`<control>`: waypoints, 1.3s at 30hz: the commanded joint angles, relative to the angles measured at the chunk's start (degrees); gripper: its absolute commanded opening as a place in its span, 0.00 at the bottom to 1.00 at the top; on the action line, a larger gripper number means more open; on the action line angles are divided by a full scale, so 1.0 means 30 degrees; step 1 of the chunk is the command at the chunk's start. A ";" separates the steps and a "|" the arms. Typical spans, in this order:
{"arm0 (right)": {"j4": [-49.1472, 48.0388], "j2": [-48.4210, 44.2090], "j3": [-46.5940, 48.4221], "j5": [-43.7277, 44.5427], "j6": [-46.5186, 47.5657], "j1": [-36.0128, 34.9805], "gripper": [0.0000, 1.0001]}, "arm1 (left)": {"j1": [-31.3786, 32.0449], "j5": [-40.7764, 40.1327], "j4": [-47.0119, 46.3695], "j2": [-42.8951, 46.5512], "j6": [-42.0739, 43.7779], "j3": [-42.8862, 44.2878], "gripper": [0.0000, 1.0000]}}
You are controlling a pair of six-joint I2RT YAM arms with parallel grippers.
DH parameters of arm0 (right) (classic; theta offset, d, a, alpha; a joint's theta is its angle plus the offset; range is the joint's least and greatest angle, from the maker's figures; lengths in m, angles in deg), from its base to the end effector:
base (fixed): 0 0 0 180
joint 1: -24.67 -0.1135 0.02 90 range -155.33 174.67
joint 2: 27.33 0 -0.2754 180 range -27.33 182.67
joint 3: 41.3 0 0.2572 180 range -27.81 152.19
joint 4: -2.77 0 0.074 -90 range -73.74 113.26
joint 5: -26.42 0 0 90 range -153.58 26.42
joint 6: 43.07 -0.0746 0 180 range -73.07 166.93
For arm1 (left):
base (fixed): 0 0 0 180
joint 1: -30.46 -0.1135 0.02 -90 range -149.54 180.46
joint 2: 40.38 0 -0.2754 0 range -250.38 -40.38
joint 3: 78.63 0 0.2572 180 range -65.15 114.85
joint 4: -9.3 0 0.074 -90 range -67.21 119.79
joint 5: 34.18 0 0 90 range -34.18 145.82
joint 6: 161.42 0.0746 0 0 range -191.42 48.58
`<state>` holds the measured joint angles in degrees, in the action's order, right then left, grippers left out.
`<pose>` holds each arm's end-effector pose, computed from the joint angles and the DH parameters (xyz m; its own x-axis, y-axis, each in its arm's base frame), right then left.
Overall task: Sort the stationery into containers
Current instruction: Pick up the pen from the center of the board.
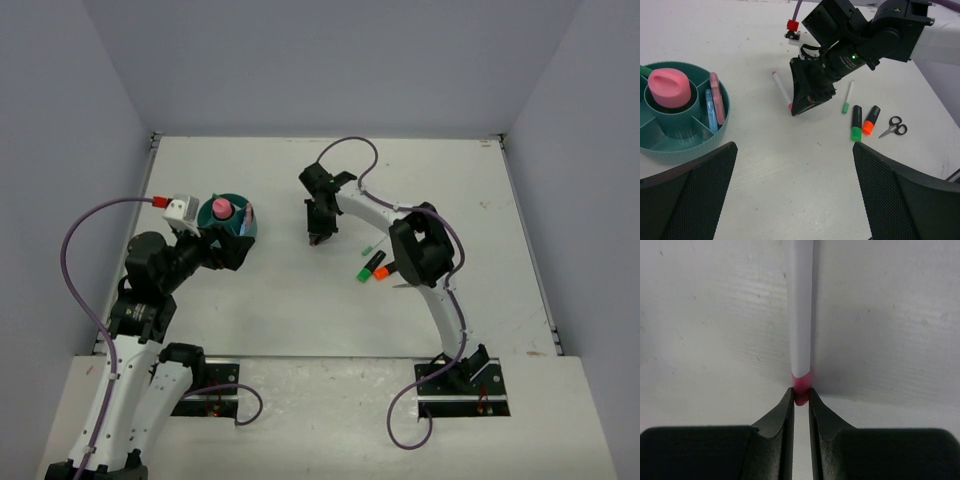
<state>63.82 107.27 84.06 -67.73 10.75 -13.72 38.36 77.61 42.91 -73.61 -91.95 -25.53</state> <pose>0.4021 0.3255 0.1286 -0.9725 -0.0194 -0.2320 -0.0798 0.9639 0.2541 0.1653 -0.0509 0.3178 -0.3903 -0.2746 -0.8788 0.3715 0.8264 -0.4232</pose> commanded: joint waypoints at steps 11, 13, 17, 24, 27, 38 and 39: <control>-0.6696 -1.1493 -0.9876 -0.0863 0.3309 -0.1777 0.00 | 0.0091 0.4737 -0.6262 -0.2390 -0.3830 -0.1303 1.00; -0.7384 -1.2579 -1.0845 -0.1588 0.3795 -0.1976 0.00 | 0.0091 0.5381 -0.7609 -0.2815 -0.4345 -0.1602 1.00; -0.8139 -1.4514 -1.2484 -0.3468 0.5616 -0.2884 0.00 | 0.0091 0.7843 -1.0938 -0.3819 -0.6276 -0.2495 1.00; -0.8767 -1.7098 -1.3621 -0.5238 0.6378 -0.3932 0.00 | 0.0354 0.8966 -1.4027 -0.4832 -0.7804 -0.2804 1.00; -0.9345 -1.8050 -1.4064 -0.5807 0.6228 -0.4022 0.00 | 0.0430 0.8651 -1.3580 -0.5045 -0.7696 -0.2717 0.99; -0.9464 -1.8156 -1.3218 -0.7958 0.6270 -0.4590 0.00 | 0.1704 0.9077 -1.6862 -0.5484 -0.9634 -0.2748 0.88; -0.9503 -1.8169 -1.3137 -0.7998 0.6283 -0.4617 0.00 | 0.1997 0.9064 -1.7090 -0.5498 -0.9754 -0.2655 0.86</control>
<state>37.23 53.27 42.00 -88.92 28.50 -26.77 41.68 102.52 0.61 -89.77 -117.35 -34.09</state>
